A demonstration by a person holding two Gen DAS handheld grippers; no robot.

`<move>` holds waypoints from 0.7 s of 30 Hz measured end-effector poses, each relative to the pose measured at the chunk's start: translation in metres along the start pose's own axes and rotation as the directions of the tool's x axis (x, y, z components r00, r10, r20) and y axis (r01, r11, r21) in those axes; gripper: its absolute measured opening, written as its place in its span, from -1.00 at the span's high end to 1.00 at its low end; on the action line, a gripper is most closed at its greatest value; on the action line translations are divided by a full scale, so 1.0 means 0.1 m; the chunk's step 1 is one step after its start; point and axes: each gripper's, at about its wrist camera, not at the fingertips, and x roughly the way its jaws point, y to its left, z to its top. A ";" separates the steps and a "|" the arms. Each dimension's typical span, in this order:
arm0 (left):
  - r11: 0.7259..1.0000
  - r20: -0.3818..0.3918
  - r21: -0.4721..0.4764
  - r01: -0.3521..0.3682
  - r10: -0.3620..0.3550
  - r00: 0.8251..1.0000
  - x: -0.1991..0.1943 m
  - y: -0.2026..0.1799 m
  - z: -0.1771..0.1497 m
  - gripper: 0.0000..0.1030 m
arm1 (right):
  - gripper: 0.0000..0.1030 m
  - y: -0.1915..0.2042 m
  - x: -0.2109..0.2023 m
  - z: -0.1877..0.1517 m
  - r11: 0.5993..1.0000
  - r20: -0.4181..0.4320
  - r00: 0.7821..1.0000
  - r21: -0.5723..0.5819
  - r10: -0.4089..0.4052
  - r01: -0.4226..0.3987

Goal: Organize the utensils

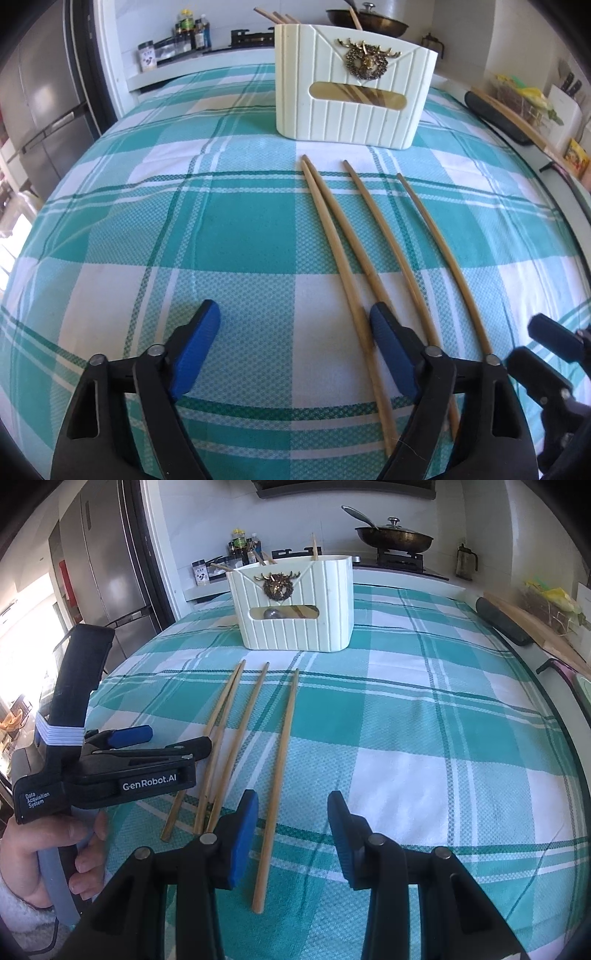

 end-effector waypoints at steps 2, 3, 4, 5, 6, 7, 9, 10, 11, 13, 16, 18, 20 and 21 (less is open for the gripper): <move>1.000 0.008 0.018 0.009 -0.009 1.000 -0.03 -0.01 -0.01 -0.28 | 0.23 0.05 0.08 0.04 1.000 -0.020 1.000 -0.029 -0.007 0.006; 1.000 0.012 0.027 0.014 -0.014 1.000 -0.04 -0.01 -0.01 -0.11 | 0.23 0.08 0.12 0.05 0.999 -0.030 1.000 -0.044 -0.006 0.004; 0.999 0.014 0.032 0.016 -0.016 1.000 -0.05 -0.01 -0.01 -0.04 | 0.23 0.11 0.18 0.07 0.998 -0.048 0.999 -0.065 -0.004 0.001; 0.999 0.018 0.035 0.017 -0.017 1.000 -0.06 0.00 -0.01 0.19 | 0.25 0.14 0.24 0.07 0.996 -0.070 0.998 -0.085 -0.008 0.002; 0.999 0.022 0.037 0.021 -0.022 1.000 -0.06 0.01 -0.01 0.52 | 0.46 0.16 0.30 0.07 0.995 -0.090 0.996 -0.099 -0.013 0.004; 0.999 0.022 0.036 0.027 -0.028 0.999 -0.07 0.03 -0.01 0.70 | 0.51 0.18 0.33 0.07 0.994 -0.090 0.996 -0.109 -0.020 0.010; 0.999 0.019 0.023 0.036 -0.037 0.999 -0.06 0.07 0.00 0.90 | 0.84 0.21 0.35 0.08 0.991 -0.081 0.996 -0.128 -0.044 0.033; 0.999 0.018 0.013 0.044 -0.044 0.999 -0.06 0.10 0.00 0.90 | 0.85 0.20 0.36 0.09 0.991 -0.076 0.996 -0.125 -0.053 0.043; 0.999 0.020 0.005 0.040 -0.040 0.999 -0.07 0.13 0.00 0.90 | 0.86 0.17 0.36 0.09 0.992 -0.073 0.995 -0.114 -0.061 0.053; 0.999 0.020 -0.003 0.032 -0.032 0.999 -0.09 0.21 -0.02 0.90 | 0.86 0.09 0.34 0.08 0.993 -0.069 0.994 -0.090 -0.080 0.074; 1.000 0.016 -0.015 0.023 -0.023 1.000 -0.12 0.36 -0.04 0.90 | 0.86 -0.11 0.26 0.05 0.991 -0.060 0.990 -0.038 -0.131 0.129; 1.000 0.012 -0.019 0.022 -0.021 1.000 -0.15 0.50 -0.07 0.90 | 0.86 -0.28 0.19 0.01 0.986 -0.059 0.984 0.002 -0.166 0.167; 1.000 0.005 -0.008 0.028 -0.028 1.000 -0.17 0.60 -0.09 0.89 | 0.86 -0.46 0.12 -0.05 0.978 -0.067 0.977 0.038 -0.200 0.203; 1.000 0.002 0.003 0.031 -0.031 1.000 -0.18 0.65 -0.11 0.89 | 0.86 -0.52 0.09 -0.07 0.975 -0.072 0.974 0.049 -0.214 0.217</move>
